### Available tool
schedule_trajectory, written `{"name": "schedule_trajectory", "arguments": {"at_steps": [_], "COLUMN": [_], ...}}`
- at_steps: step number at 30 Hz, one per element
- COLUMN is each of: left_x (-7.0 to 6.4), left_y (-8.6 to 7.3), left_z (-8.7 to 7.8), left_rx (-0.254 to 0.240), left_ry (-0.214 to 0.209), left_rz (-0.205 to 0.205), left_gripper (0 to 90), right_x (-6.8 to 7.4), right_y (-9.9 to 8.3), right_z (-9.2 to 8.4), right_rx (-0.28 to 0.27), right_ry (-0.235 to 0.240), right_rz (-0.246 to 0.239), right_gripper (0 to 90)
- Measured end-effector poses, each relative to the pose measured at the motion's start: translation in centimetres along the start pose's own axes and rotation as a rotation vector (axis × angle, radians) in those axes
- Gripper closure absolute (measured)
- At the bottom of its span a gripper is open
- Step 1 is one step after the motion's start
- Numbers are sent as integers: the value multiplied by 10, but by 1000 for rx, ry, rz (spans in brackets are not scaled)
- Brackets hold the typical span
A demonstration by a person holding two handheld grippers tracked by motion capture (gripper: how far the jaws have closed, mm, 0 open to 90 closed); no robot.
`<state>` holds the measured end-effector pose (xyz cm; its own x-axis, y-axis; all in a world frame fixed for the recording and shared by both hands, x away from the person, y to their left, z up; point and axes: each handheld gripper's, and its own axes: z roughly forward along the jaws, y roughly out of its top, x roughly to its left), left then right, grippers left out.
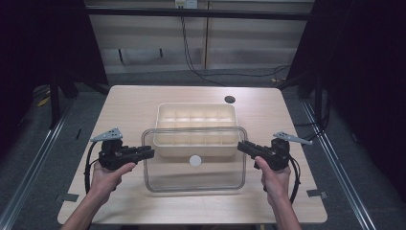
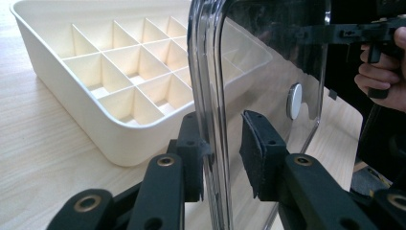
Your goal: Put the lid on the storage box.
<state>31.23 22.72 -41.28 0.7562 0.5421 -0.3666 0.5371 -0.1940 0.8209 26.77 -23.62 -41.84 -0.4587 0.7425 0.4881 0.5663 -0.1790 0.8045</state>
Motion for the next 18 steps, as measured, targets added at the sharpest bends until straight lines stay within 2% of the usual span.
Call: {"name": "schedule_trajectory", "arguments": {"at_steps": [5, 8, 10, 18], "left_x": [-1, -5, -4, 1], "left_y": [8, 14, 17, 25], "left_z": [-2, -4, -4, -3], "left_rx": [-21, -22, -37, -50], "left_ry": [-18, -3, -6, 8], "left_rz": [-2, 26, 21, 29], "left_gripper": [711, 710, 711, 707], "right_x": [0, -1, -1, -1], "right_y": [7, 10, 12, 25], "right_z": [-1, -1, -1, 4], "right_rx": [-19, -26, -23, -39], "right_ry": [2, 9, 14, 14], "right_rz": [-9, -12, -18, -35], "right_gripper": [697, 695, 694, 695]}}
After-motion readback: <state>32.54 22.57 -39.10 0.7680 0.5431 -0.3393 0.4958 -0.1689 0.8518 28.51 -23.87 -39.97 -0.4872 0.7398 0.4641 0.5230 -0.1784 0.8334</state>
